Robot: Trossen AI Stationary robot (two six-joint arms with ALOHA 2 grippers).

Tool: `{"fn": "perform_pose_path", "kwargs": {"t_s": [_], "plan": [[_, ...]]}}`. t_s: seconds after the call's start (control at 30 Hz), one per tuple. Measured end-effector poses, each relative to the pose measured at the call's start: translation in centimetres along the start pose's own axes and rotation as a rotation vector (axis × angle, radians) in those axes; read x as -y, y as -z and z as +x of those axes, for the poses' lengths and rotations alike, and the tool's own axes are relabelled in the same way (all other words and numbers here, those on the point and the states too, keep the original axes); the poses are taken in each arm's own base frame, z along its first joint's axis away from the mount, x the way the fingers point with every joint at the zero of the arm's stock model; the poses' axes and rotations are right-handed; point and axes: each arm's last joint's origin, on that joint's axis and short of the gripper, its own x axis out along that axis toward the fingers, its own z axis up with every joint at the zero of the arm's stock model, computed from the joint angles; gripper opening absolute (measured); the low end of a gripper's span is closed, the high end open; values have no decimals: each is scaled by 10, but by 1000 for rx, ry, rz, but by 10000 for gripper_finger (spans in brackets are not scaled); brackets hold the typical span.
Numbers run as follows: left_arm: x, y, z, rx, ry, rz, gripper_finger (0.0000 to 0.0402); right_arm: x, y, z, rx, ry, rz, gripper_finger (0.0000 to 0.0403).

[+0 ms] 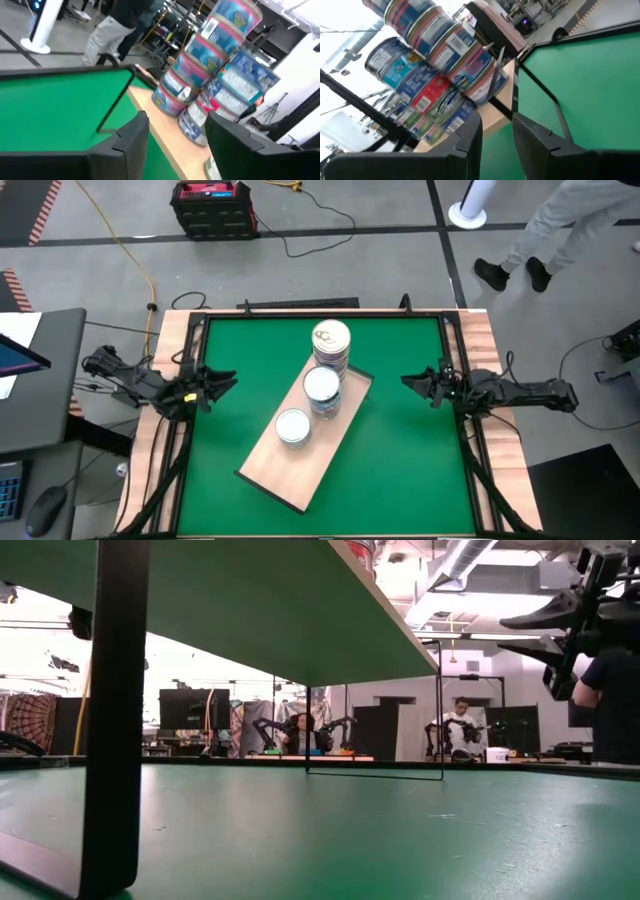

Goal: Stack canned seafood by type on shelf
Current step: Return to Home Position

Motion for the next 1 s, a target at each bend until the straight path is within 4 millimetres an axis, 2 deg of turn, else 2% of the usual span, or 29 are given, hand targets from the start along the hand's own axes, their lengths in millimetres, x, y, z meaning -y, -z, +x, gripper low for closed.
{"fn": "perform_pose_path", "kwargs": {"t_s": [0.23,0.37,0.63,0.8,1.0], "plan": [[-10,37,7,-94,114,-124,139,1,0,0,14,20,-1,132],[-11,47,8,-131,208,-132,100,1,0,0,13,22,-1,132],[-8,53,6,-242,386,9,42,1,1,0,12,25,-2,132],[-14,60,6,-277,341,192,30,2,1,0,12,26,-2,132],[-26,74,4,-412,259,321,30,2,1,0,11,27,-2,133]]}}
